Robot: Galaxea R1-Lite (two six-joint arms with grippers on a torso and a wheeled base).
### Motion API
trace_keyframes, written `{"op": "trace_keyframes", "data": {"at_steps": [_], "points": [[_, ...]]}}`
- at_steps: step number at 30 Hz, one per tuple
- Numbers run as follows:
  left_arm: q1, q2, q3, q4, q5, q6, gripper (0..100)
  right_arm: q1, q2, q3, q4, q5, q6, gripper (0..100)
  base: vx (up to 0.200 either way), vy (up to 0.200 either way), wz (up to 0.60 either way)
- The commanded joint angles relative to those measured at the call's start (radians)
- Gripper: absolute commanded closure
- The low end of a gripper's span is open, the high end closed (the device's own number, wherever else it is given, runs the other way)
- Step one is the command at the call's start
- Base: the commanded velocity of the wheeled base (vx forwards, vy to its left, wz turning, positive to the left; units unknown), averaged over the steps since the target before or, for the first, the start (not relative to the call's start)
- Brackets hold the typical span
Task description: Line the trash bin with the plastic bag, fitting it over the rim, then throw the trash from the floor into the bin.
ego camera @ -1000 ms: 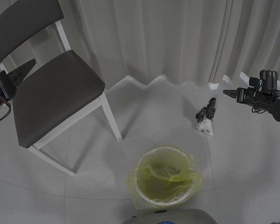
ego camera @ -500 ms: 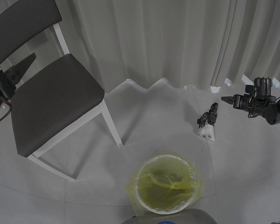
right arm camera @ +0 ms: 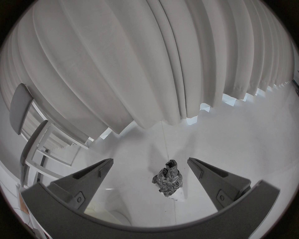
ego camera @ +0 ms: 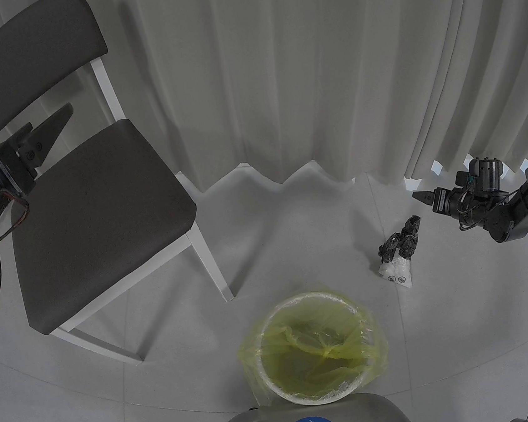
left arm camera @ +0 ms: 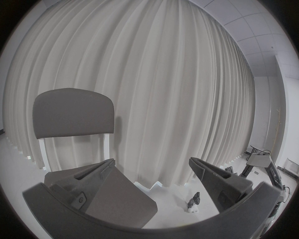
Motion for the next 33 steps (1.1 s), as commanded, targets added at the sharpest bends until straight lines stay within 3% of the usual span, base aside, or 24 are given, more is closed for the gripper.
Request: {"op": "trace_keyframes", "data": {"at_steps": [1, 11, 14, 18, 26, 33], "points": [[-0.001, 0.009, 0.007, 0.000, 0.000, 0.000, 0, -0.001, 0.046, -0.012, 0.001, 0.000, 0.000, 0, 0.000, 0.000, 0.00], [-0.001, 0.013, 0.031, 0.000, -0.006, 0.000, 0, -0.001, 0.175, -0.084, 0.000, -0.005, 0.003, 0, 0.000, 0.000, 0.00], [-0.001, 0.020, 0.033, -0.002, -0.007, 0.000, 0, 0.005, 0.237, -0.130, -0.014, -0.040, 0.006, 0, 0.000, 0.000, 0.00], [-0.004, 0.026, 0.047, -0.006, -0.010, 0.000, 0, 0.013, 0.323, -0.192, -0.066, -0.075, 0.064, 0, 0.000, 0.000, 0.00], [-0.009, 0.036, 0.054, -0.015, -0.016, 0.000, 0, 0.033, 0.408, -0.282, -0.094, -0.083, 0.193, 0, 0.000, 0.000, 0.00], [-0.011, 0.030, 0.063, -0.015, -0.041, 0.000, 0, 0.048, 0.427, -0.290, -0.094, -0.084, 0.216, 0, 0.000, 0.000, 0.00]]}}
